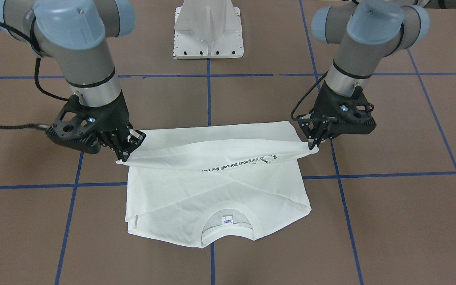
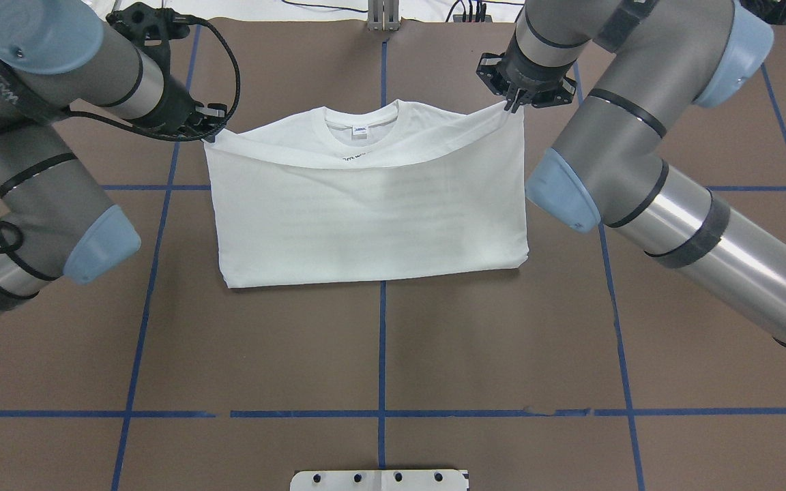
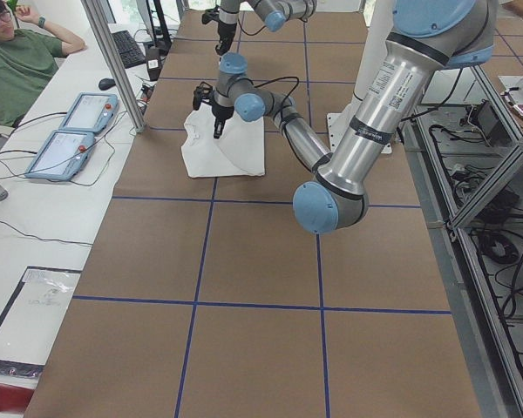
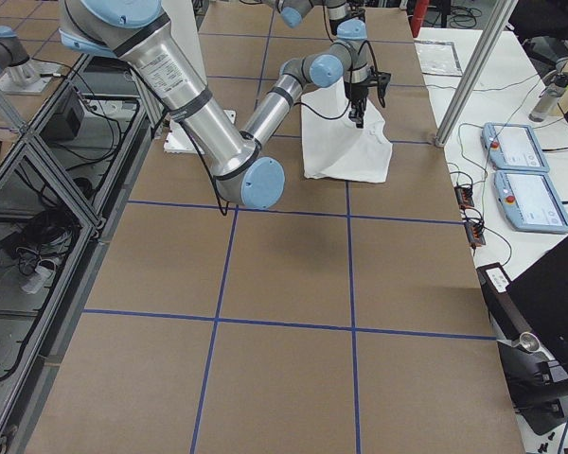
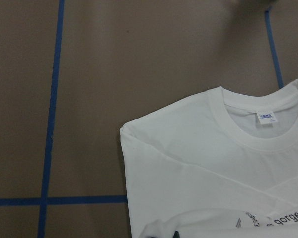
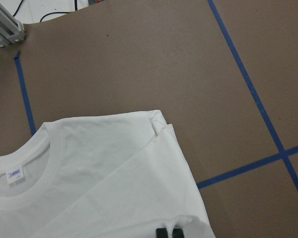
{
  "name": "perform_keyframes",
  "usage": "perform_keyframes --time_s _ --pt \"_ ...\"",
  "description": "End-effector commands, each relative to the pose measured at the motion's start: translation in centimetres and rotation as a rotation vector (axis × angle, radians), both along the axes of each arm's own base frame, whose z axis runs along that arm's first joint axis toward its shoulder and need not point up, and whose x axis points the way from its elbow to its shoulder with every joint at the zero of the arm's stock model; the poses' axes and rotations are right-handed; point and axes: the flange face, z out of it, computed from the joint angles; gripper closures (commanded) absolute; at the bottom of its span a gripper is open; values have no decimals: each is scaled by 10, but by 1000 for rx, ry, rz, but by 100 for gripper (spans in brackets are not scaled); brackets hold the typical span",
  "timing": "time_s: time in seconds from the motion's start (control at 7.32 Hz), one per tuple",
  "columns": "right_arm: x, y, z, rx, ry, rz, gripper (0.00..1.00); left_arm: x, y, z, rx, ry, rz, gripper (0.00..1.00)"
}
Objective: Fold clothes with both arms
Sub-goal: 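Lift the hem with both grippers and fold it toward the collar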
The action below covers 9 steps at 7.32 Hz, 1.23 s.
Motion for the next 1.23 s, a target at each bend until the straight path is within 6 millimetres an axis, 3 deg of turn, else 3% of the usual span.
perform_keyframes --time_s 0.0,0.27,0.41,0.68,0.82,0.96,1.09 --pt "-29 -49 25 16 54 -33 100 37 -45 31 2 -35 -27 100" --pt "-46 -69 59 28 117 -38 100 65 -68 54 19 -49 0 100" --pt "-53 -72 67 48 112 -53 100 70 -74 68 44 -50 14 100" --pt "-74 -60 74 54 124 -76 100 73 -75 72 54 -51 22 100" --pt "-82 -57 79 64 125 -83 64 72 -74 72 53 -48 23 98" --pt "-91 -53 80 87 126 -114 1 64 -71 63 85 -20 25 1" --pt "-91 -53 73 113 119 -136 0 56 -57 54 90 25 61 0"
